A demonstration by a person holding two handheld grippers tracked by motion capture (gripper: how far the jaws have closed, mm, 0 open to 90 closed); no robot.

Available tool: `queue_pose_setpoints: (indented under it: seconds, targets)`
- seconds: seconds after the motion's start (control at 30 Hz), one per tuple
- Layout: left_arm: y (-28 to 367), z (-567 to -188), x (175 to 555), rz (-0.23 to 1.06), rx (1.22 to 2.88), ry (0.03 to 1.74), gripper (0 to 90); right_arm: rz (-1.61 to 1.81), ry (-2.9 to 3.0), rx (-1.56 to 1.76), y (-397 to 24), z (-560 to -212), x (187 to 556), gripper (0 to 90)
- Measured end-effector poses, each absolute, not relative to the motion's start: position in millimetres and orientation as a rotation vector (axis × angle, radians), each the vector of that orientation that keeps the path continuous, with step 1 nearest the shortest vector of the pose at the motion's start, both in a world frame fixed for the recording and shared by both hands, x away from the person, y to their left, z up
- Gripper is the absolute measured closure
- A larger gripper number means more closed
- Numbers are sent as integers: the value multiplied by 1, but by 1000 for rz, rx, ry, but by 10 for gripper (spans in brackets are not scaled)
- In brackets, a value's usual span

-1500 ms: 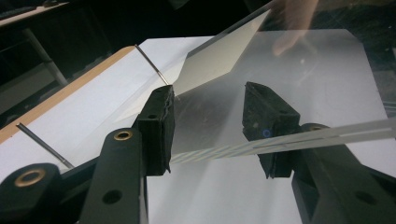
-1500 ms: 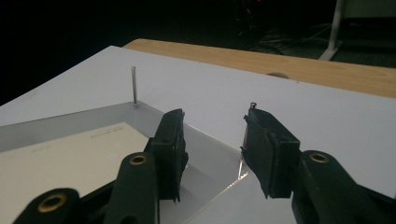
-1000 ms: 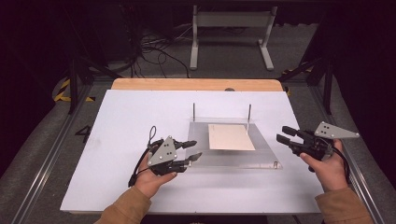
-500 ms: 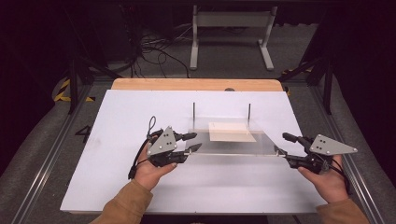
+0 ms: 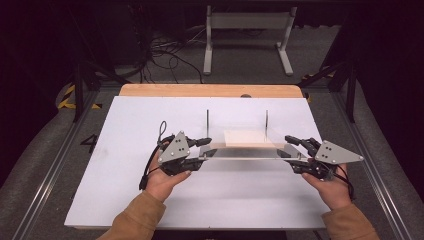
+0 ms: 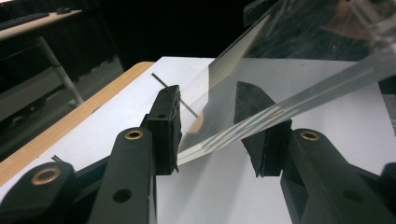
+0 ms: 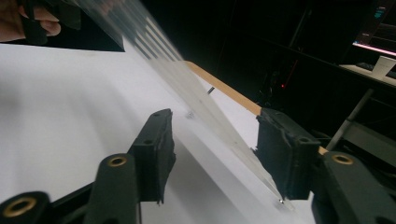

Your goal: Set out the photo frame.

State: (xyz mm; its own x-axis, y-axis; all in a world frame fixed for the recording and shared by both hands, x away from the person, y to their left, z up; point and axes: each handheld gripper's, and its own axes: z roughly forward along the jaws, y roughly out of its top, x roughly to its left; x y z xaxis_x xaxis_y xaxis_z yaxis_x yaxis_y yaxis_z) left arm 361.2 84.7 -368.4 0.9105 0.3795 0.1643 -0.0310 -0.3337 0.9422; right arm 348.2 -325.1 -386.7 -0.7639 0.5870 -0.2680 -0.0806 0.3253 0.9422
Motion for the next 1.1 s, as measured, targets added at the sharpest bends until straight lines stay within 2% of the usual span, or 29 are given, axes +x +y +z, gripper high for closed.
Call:
queue_pose_setpoints:
  seconds: [0.3, 0.53, 0.83, 1.1]
  targets:
    - [83, -368, 362, 426, 1864, 258, 600, 1460, 2008, 423, -320, -393, 364, 531]
    - [84, -365, 365, 443, 1848, 262, 601, 1341, 2009, 309, -320, -387, 366, 617]
    - [84, -352, 370, 505, 1820, 272, 608, 1272, 1962, 277, -315, -378, 365, 640]
    - [86, -331, 355, 586, 1805, 258, 634, 1254, 1911, 255, -310, -361, 351, 637]
